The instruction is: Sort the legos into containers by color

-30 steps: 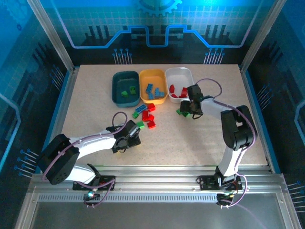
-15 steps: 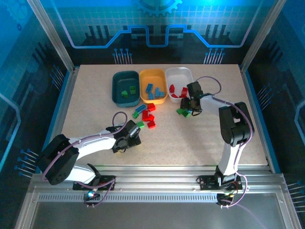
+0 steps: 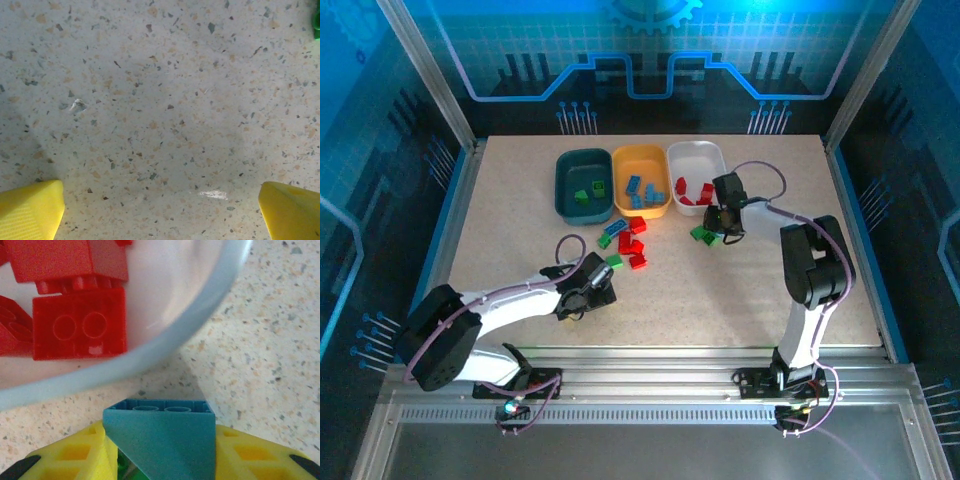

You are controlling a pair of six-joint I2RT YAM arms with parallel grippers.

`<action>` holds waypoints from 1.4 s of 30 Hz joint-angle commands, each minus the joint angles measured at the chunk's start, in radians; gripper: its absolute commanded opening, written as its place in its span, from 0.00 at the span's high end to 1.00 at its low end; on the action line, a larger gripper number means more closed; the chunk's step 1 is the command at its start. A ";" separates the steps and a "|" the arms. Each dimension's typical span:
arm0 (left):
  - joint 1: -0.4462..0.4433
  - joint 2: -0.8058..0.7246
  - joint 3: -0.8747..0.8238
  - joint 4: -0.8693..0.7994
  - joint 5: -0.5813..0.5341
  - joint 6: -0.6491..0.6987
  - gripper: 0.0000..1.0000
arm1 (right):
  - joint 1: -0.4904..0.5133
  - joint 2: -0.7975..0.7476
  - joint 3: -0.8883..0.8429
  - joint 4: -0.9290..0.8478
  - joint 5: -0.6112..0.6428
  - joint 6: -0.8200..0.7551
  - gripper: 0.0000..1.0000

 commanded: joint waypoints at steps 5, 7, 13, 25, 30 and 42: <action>-0.063 0.035 -0.031 0.516 0.450 -0.037 0.01 | 0.025 -0.117 -0.079 -0.006 0.047 0.003 0.56; -0.064 0.029 -0.030 0.509 0.445 -0.034 0.01 | 0.034 -0.148 -0.098 -0.004 0.058 0.003 0.56; -0.059 -0.028 -0.031 0.447 0.402 -0.015 0.01 | 0.074 -0.236 -0.111 -0.031 0.095 -0.012 0.56; 0.168 -0.412 -0.092 0.018 0.222 -0.014 0.01 | 0.255 -0.060 0.253 -0.062 0.047 -0.078 0.55; 0.235 -0.580 -0.155 -0.080 0.214 -0.009 0.01 | 0.266 0.137 0.492 -0.115 0.002 -0.101 0.55; 0.250 -0.606 -0.165 -0.056 0.231 0.014 0.01 | 0.279 0.326 0.800 -0.251 -0.085 -0.181 0.28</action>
